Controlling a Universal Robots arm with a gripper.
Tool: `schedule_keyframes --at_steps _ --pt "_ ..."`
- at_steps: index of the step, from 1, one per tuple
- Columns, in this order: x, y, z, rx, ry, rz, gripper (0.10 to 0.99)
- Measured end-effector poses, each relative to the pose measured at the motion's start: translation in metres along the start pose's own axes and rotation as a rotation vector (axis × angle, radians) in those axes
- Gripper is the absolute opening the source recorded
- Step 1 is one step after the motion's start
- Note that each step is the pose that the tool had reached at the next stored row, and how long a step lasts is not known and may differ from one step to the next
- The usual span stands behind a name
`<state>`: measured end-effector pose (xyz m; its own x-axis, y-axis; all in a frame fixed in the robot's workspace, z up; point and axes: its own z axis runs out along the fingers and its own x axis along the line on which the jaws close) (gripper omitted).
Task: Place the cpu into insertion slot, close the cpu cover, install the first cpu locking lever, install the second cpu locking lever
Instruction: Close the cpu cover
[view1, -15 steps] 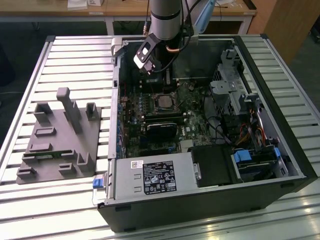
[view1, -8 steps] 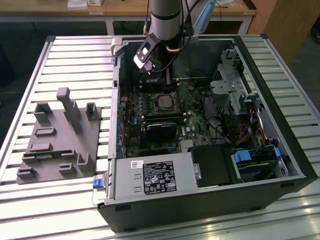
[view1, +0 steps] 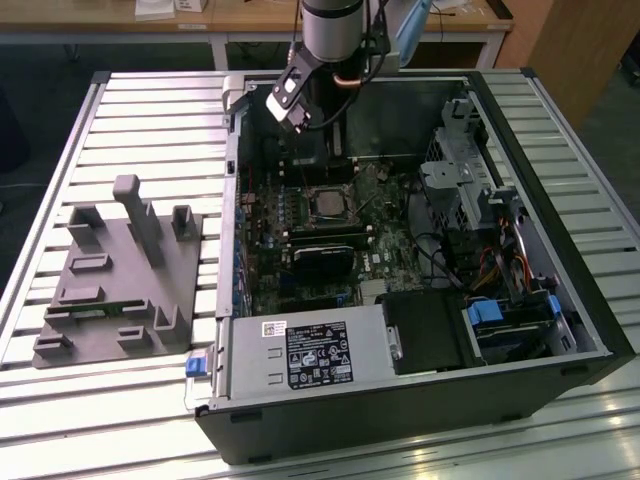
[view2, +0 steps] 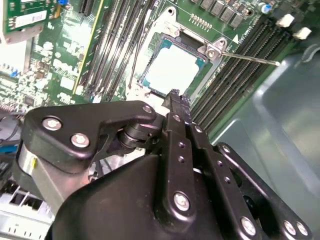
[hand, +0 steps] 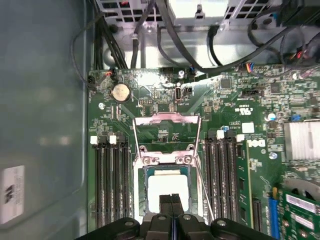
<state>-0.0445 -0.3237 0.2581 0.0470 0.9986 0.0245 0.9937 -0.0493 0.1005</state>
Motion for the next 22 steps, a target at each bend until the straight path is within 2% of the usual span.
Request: schedule_keyframes --at_steps 3,6,8,13,22 --pt "0.0001 0.0006 -0.0056 0.000 0.0001 0.000 0.106" --pt "0.0002 0.0015 -0.0056 0.000 0.0002 0.000 0.106" --pt "0.0004 0.0059 -0.0053 0.000 0.0000 0.000 0.106" --pt "0.0012 0.0230 -0.0035 0.001 0.0000 0.000 0.106" --pt "0.0030 0.0601 0.0002 0.005 -0.0005 0.000 0.106"
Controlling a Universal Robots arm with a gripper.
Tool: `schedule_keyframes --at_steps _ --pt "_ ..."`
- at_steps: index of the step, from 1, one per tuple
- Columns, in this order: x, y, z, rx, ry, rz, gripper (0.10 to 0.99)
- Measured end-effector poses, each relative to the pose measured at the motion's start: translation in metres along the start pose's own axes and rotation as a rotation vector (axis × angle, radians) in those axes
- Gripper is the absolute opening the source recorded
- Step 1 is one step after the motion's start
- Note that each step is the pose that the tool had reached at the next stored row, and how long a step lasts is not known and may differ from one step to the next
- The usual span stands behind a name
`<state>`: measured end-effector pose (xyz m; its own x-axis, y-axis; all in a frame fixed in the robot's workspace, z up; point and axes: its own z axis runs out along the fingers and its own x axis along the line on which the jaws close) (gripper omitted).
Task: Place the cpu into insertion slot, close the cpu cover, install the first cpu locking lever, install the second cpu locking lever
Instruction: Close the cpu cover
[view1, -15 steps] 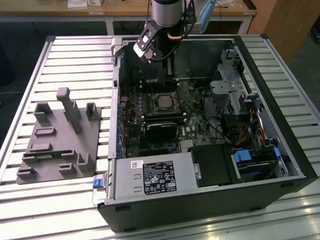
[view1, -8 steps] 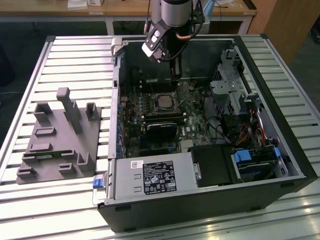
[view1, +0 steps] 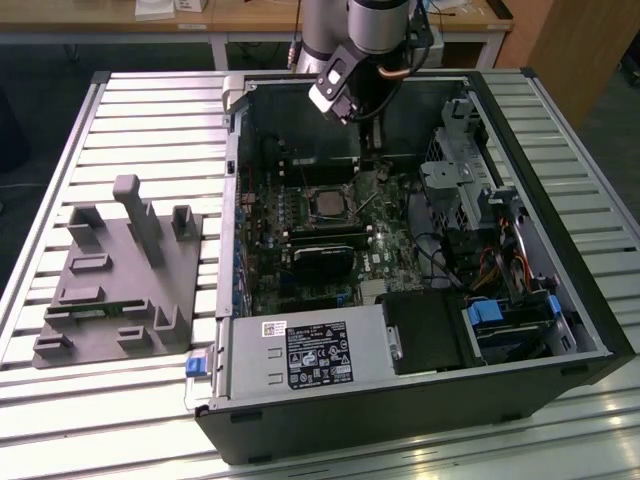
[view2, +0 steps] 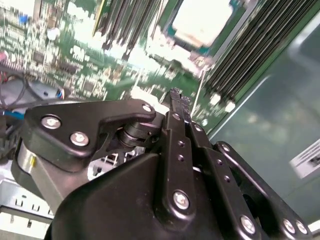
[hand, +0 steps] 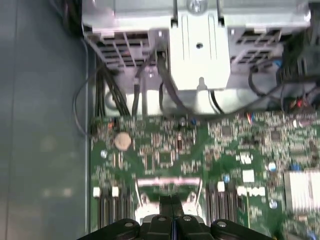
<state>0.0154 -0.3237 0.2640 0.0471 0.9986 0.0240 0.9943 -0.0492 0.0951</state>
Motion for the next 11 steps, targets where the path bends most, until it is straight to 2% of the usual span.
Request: schedule_keyframes --at_steps 6,11 --pt "0.0010 0.0214 0.0022 0.002 0.0002 0.000 0.106" --pt "0.0016 0.0334 0.0033 0.003 0.0001 0.000 0.106"
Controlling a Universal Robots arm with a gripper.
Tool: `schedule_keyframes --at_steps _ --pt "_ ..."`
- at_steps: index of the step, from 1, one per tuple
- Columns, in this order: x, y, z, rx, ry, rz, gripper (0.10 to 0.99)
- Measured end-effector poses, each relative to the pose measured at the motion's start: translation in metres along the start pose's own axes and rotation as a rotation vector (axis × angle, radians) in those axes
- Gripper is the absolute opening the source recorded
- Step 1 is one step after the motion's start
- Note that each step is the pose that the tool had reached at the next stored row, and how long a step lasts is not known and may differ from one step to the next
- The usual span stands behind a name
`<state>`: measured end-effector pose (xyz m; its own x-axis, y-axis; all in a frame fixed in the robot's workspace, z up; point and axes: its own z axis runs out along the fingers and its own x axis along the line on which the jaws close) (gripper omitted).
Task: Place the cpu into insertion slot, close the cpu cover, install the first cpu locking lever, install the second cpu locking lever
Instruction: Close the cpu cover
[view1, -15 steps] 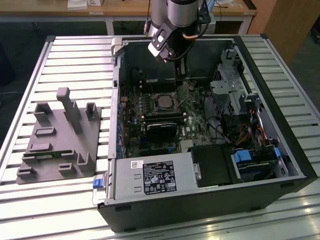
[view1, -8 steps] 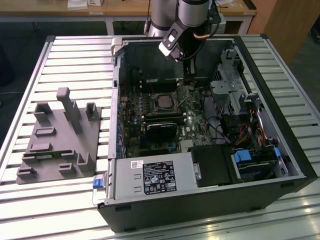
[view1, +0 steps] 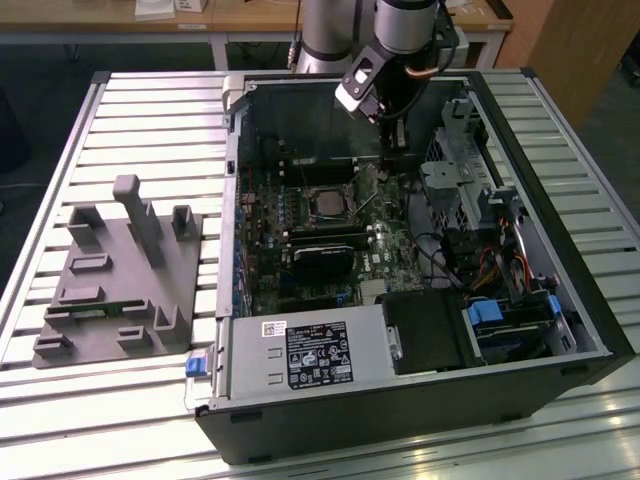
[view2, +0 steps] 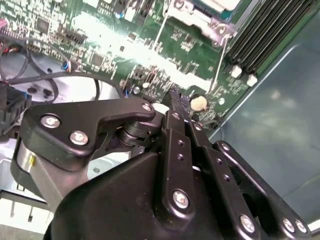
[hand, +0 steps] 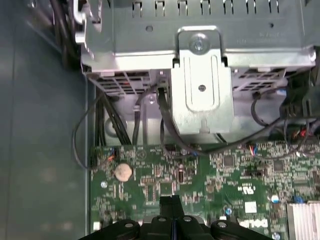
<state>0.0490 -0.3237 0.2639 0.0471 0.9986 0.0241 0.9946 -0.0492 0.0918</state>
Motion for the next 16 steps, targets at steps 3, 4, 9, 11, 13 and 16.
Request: schedule_keyframes --at_steps 3,4,9,11,13,16 --pt "0.0001 0.0031 0.0009 0.000 0.0000 0.000 0.106" --pt "0.0001 0.0035 0.0019 0.001 -0.0001 0.000 0.106" --pt "0.0000 0.0041 0.0108 0.005 -0.0002 0.000 0.106" --pt "-0.0001 0.0040 0.0143 0.007 -0.0003 0.000 0.106" --pt "-0.0001 0.0040 0.0173 0.010 -0.0005 0.000 0.106" --pt "-0.0002 0.0041 0.0176 0.010 -0.0010 0.000 0.106"
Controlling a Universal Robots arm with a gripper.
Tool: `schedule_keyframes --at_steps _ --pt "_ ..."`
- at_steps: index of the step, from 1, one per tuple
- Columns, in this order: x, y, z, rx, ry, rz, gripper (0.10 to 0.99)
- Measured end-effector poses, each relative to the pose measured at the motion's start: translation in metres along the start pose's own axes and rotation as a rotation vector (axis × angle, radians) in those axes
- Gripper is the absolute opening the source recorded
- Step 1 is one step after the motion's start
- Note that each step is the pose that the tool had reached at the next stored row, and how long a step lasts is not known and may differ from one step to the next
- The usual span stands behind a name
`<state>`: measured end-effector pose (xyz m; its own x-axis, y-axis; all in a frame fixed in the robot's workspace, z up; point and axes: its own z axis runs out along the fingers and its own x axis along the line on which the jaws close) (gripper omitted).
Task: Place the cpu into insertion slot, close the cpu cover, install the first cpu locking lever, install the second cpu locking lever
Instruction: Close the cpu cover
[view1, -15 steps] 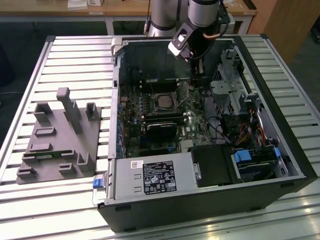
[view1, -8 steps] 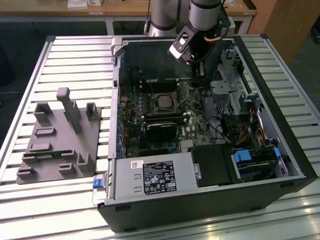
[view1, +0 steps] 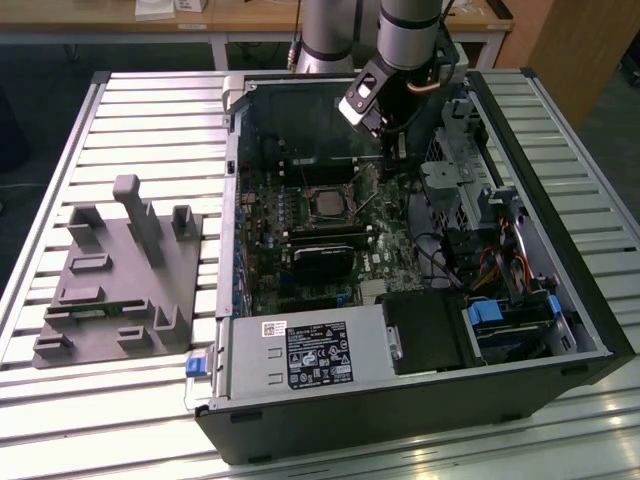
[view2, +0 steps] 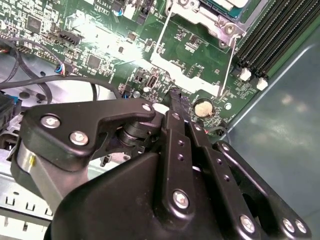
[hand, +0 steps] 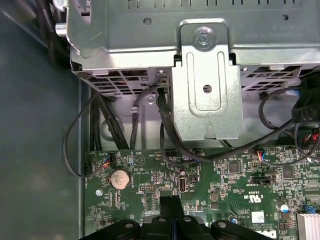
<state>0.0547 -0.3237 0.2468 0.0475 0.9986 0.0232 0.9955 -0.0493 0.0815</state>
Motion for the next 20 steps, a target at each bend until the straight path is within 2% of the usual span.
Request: schedule_keyframes --at_steps 2,3,5,8,13,14,20 --pt "0.0000 0.0000 0.0002 0.000 0.0003 0.000 0.106" --pt "0.0000 0.0001 0.0002 0.003 0.0002 0.000 0.106" --pt "0.0000 0.0003 0.0004 0.023 -0.0006 0.000 0.106" --pt "0.0001 0.0009 0.0008 0.066 -0.0029 0.001 0.106" --pt "0.0001 0.0019 0.0018 0.156 -0.0086 0.003 0.106" --pt "0.0001 0.0019 0.0019 0.169 -0.0098 0.003 0.106" --pt "0.0001 0.0003 0.0019 0.171 -0.0096 0.003 0.106"
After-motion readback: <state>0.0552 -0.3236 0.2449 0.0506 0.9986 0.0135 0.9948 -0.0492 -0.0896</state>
